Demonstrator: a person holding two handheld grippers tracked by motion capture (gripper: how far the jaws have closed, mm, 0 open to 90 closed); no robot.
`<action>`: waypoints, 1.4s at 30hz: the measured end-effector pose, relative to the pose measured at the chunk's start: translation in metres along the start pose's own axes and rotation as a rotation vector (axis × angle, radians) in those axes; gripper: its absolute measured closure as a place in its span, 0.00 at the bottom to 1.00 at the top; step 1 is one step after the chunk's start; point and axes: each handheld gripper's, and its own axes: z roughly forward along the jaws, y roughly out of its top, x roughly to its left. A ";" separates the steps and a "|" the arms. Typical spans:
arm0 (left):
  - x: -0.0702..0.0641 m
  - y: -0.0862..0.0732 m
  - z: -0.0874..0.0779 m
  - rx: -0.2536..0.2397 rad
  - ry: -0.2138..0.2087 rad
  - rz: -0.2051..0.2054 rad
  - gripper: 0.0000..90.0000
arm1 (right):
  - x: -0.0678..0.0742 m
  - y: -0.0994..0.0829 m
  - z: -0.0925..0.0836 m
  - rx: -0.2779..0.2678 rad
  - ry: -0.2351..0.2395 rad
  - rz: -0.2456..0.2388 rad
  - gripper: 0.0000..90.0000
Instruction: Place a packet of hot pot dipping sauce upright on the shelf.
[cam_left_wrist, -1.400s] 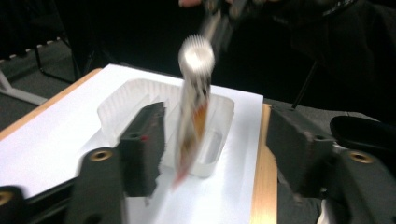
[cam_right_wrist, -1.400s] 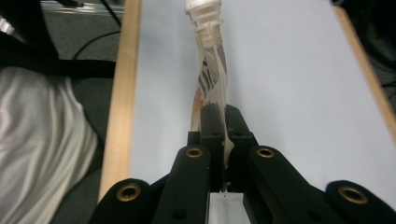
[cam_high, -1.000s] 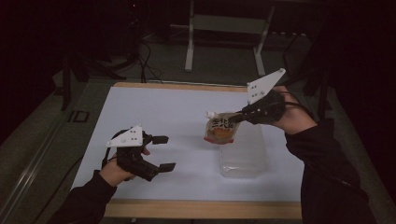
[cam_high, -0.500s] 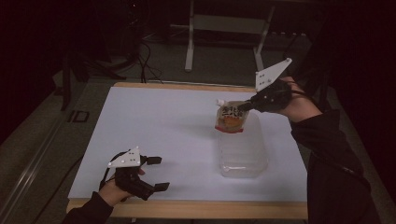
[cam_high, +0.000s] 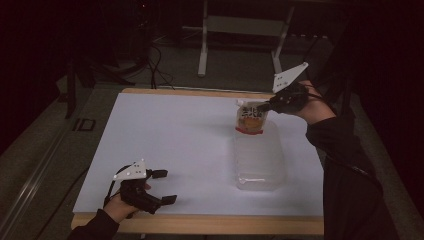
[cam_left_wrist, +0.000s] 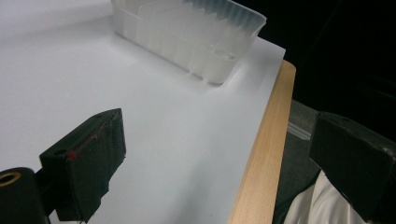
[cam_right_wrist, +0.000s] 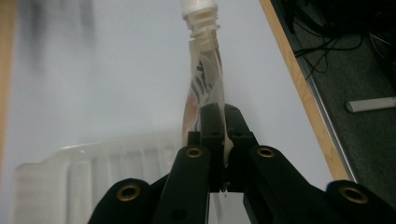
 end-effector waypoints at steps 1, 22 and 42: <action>0.000 0.000 0.000 -0.001 -0.001 -0.002 0.05 | -0.002 -0.002 0.002 -0.001 -0.003 0.004 1.00; 0.003 -0.003 0.001 0.003 -0.013 -0.022 0.05 | -0.031 -0.033 0.038 0.054 -0.103 0.076 0.99; 0.001 -0.005 0.003 0.017 -0.026 -0.009 0.05 | -0.026 -0.084 0.061 -0.100 -0.055 0.238 0.89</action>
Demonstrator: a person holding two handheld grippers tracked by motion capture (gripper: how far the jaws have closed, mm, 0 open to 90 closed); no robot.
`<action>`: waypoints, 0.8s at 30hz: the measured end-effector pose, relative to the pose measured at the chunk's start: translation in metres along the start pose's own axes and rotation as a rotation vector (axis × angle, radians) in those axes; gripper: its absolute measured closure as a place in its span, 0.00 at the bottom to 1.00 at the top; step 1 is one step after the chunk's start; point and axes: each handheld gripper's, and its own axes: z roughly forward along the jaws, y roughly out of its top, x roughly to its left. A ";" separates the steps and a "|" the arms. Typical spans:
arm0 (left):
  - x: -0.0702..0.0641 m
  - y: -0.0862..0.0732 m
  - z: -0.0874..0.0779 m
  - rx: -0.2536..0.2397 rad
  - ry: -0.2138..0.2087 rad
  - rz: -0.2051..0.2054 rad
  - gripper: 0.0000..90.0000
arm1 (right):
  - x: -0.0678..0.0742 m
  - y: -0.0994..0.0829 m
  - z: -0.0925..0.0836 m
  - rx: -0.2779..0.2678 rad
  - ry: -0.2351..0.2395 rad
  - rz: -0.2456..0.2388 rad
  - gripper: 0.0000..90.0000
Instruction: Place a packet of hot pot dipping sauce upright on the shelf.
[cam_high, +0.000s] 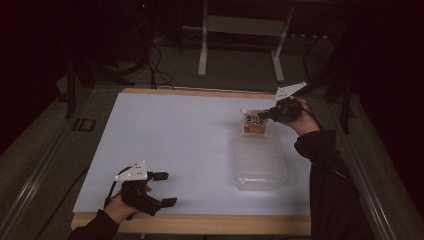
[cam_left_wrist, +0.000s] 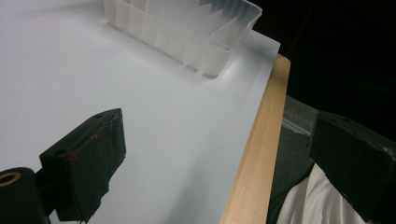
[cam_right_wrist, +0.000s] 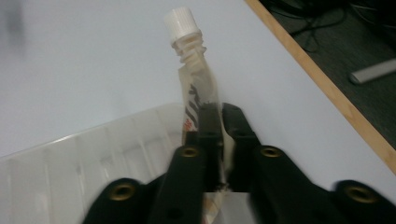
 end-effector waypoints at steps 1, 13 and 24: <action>0.000 0.000 0.000 0.001 0.000 0.002 0.05 | 0.000 -0.002 -0.001 0.000 -0.002 0.007 0.89; 0.000 0.000 0.000 0.004 0.007 0.007 0.05 | 0.005 0.001 -0.017 -0.004 -0.030 0.007 0.80; 0.000 -0.001 0.000 0.009 0.018 0.011 0.05 | 0.021 0.013 -0.048 -0.080 -0.058 -0.001 0.73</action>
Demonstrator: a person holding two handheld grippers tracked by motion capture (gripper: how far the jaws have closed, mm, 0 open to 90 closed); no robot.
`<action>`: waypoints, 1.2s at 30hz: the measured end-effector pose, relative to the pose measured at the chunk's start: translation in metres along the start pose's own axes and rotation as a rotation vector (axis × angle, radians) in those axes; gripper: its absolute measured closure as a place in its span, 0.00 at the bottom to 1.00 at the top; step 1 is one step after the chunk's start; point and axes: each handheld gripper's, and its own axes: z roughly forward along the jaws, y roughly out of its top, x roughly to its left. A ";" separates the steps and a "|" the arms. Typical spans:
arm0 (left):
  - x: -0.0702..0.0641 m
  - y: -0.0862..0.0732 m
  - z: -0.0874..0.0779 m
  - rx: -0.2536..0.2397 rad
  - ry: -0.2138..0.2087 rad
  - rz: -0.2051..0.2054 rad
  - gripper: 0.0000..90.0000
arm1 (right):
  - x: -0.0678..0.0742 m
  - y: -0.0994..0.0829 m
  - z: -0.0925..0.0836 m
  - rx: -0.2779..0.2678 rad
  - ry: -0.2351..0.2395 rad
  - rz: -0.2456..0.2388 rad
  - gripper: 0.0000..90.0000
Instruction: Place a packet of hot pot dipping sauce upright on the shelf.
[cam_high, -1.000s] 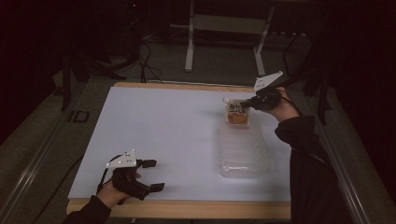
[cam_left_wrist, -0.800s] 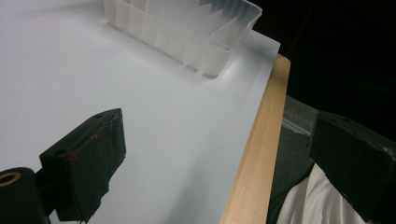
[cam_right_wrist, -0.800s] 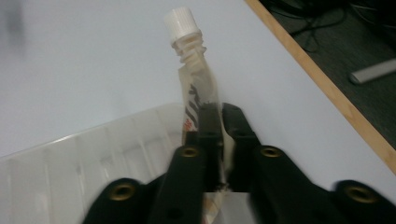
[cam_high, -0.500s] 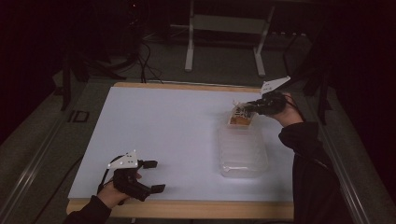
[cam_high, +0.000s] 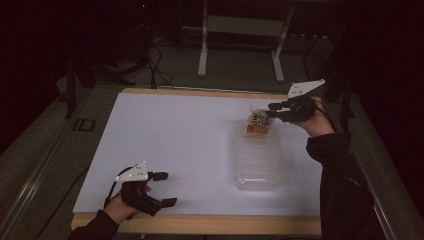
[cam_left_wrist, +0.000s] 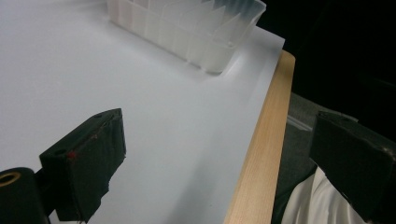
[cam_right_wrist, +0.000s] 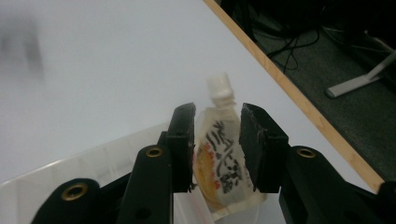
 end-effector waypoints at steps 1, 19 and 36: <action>0.000 0.000 0.000 0.001 0.000 0.001 0.05 | 0.002 0.001 -0.002 -0.004 0.001 0.002 0.72; -0.001 0.000 -0.002 0.003 0.015 0.008 0.03 | 0.054 -0.008 -0.017 0.015 0.005 0.112 0.36; -0.003 -0.003 0.001 0.018 0.020 0.024 0.04 | 0.120 -0.035 -0.015 -0.048 0.053 0.118 0.14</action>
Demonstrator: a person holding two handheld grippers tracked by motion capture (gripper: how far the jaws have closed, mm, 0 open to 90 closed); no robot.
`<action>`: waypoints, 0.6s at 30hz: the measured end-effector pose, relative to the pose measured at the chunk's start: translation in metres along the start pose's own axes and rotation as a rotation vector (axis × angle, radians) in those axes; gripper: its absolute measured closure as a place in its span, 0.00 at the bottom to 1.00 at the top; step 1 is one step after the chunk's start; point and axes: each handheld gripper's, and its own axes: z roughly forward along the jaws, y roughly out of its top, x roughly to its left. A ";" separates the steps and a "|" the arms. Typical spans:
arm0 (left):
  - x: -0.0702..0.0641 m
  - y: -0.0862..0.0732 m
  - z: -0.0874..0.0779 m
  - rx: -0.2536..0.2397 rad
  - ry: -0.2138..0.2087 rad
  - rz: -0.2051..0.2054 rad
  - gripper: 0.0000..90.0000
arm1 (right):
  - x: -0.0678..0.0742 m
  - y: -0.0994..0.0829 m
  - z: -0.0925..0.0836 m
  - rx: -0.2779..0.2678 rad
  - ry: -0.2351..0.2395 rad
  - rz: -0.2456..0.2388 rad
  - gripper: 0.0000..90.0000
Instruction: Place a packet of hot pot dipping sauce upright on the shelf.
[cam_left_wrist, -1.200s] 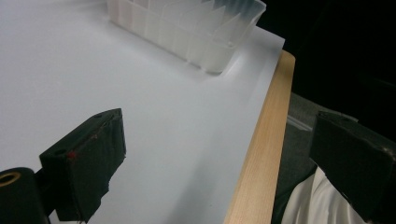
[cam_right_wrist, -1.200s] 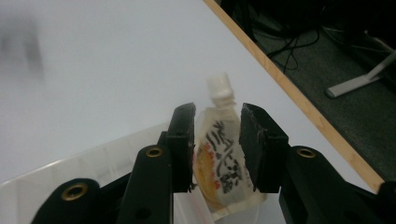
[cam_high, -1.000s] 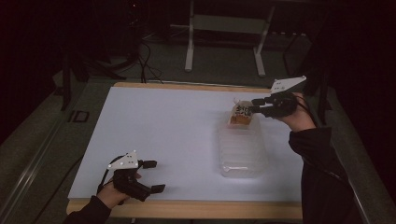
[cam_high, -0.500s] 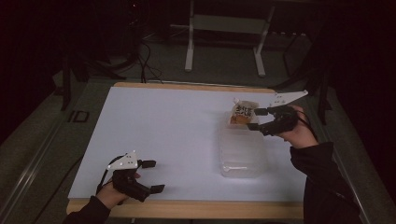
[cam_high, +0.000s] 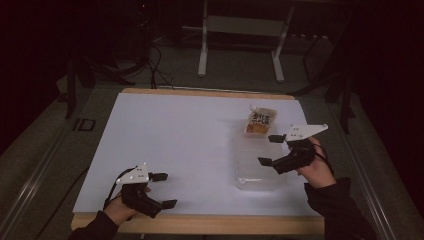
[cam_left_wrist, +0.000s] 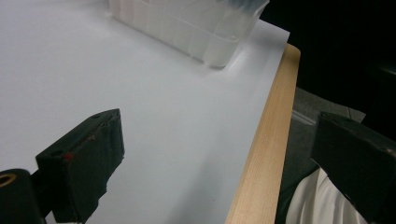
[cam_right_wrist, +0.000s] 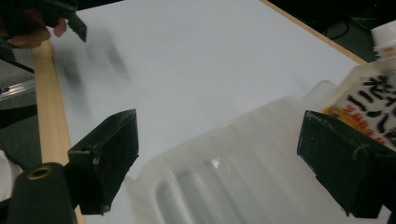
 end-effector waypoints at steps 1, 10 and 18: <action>0.000 0.000 0.000 0.000 0.000 0.000 0.04 | 0.000 0.000 0.000 0.000 0.000 0.000 0.14; -0.001 -0.001 0.000 0.002 0.005 0.003 0.04 | 0.032 -0.021 0.010 -0.017 0.024 0.027 0.15; -0.001 -0.002 0.000 0.004 0.008 0.005 0.04 | 0.052 -0.033 0.013 -0.043 0.024 0.030 0.15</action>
